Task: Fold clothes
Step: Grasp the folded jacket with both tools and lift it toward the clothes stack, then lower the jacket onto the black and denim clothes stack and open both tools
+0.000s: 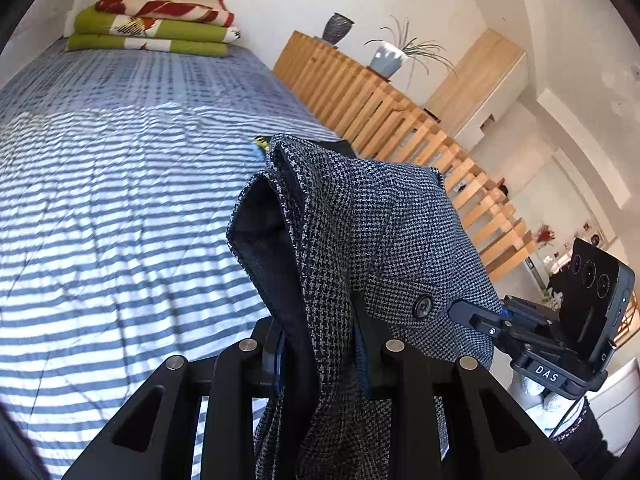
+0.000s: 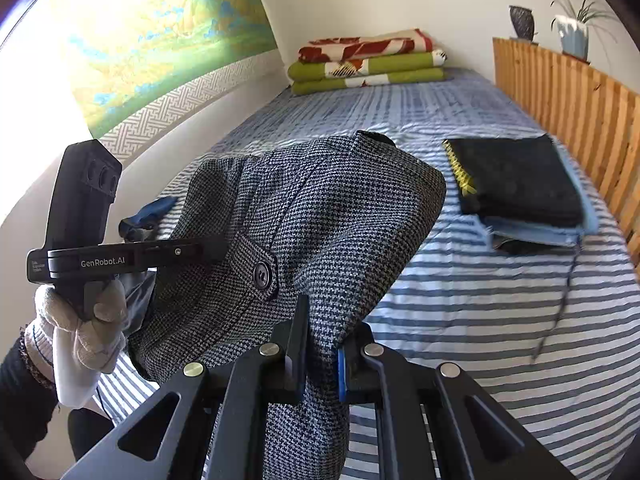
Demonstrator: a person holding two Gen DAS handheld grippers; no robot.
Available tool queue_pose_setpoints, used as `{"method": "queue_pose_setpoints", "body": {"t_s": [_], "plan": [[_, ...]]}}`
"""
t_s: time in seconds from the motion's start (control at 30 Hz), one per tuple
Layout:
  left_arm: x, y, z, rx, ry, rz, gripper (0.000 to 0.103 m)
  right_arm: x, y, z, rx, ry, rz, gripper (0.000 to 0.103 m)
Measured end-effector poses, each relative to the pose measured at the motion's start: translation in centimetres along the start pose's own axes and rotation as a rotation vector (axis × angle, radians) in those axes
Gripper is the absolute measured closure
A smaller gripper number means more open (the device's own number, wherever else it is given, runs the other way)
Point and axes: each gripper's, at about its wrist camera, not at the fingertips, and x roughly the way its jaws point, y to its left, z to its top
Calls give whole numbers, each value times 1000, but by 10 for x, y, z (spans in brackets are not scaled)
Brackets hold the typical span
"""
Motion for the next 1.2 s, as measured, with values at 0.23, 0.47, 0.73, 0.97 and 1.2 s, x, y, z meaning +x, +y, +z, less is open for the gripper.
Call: {"method": "queue_pose_setpoints", "body": {"t_s": [0.23,0.47,0.73,0.97,1.2], "plan": [[76,-84,90,35,-54,-56,75,-51,-71,57,-41,-87,-188,94],[155,-99,166,43,-88,-32,75,-38,-137,120,-68,-141,-281,93],[237,-56,211,18,-78,12,75,14,-194,147,-60,-130,-304,93],[291,-18,225,-14,-91,14,75,65,-235,166,-63,-137,-331,93],[351,23,215,-65,-46,79,74,122,-269,162,-45,-101,-350,93]]}}
